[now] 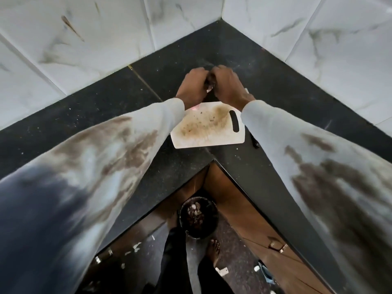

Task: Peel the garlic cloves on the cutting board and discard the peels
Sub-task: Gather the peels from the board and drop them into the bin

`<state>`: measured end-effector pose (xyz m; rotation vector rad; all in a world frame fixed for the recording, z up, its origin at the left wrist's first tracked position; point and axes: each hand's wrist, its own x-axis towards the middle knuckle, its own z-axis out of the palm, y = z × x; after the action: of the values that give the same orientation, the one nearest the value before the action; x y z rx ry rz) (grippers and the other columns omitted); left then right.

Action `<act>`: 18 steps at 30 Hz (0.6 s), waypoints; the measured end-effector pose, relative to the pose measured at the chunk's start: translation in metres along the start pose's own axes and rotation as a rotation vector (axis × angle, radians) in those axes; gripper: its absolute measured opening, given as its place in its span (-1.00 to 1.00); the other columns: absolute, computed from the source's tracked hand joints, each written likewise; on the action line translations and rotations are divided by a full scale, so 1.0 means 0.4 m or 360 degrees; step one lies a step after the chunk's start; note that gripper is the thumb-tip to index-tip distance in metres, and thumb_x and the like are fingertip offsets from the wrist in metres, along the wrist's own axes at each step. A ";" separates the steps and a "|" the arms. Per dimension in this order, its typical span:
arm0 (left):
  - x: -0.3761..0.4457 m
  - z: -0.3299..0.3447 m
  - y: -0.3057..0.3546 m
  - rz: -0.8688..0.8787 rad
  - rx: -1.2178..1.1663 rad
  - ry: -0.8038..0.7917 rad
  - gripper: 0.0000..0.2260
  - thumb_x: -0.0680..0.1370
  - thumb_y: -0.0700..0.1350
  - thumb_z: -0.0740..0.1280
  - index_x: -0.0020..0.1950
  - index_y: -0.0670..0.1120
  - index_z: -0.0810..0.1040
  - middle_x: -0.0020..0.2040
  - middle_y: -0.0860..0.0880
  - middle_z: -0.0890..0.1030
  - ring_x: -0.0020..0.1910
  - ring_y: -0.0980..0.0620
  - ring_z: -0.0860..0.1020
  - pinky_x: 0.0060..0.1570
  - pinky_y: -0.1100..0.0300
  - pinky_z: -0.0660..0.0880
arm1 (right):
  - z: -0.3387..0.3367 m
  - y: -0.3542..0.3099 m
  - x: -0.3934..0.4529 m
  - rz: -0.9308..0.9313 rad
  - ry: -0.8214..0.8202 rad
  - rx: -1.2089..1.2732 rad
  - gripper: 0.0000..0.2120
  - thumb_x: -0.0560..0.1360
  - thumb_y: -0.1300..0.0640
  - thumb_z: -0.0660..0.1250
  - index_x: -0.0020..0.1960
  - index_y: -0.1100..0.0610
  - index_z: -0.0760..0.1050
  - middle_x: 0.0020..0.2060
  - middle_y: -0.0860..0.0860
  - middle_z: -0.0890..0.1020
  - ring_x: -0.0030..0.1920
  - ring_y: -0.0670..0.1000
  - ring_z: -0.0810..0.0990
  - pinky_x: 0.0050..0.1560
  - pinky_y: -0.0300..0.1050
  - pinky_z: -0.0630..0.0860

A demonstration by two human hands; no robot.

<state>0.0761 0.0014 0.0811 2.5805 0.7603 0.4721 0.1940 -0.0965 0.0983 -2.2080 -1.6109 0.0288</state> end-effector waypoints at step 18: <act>-0.695 0.332 0.082 -0.0626 -0.0640 0.0129 -0.84 0.53 -0.25 0.30 -0.03 -0.18 0.69 -0.09 -0.12 0.71 -0.11 -0.10 0.66 -0.12 0.10 0.54 | 0.316 -0.158 -0.644 0.0421 0.0137 0.0296 -0.80 0.63 0.21 0.17 0.14 0.21 0.54 0.10 0.11 0.58 -0.01 0.10 0.59 -0.06 -0.05 0.48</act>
<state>-0.0742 -0.2208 -0.0738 1.9924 1.0513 0.5410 0.0190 -0.2777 -0.0528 -2.2275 -1.2105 0.1500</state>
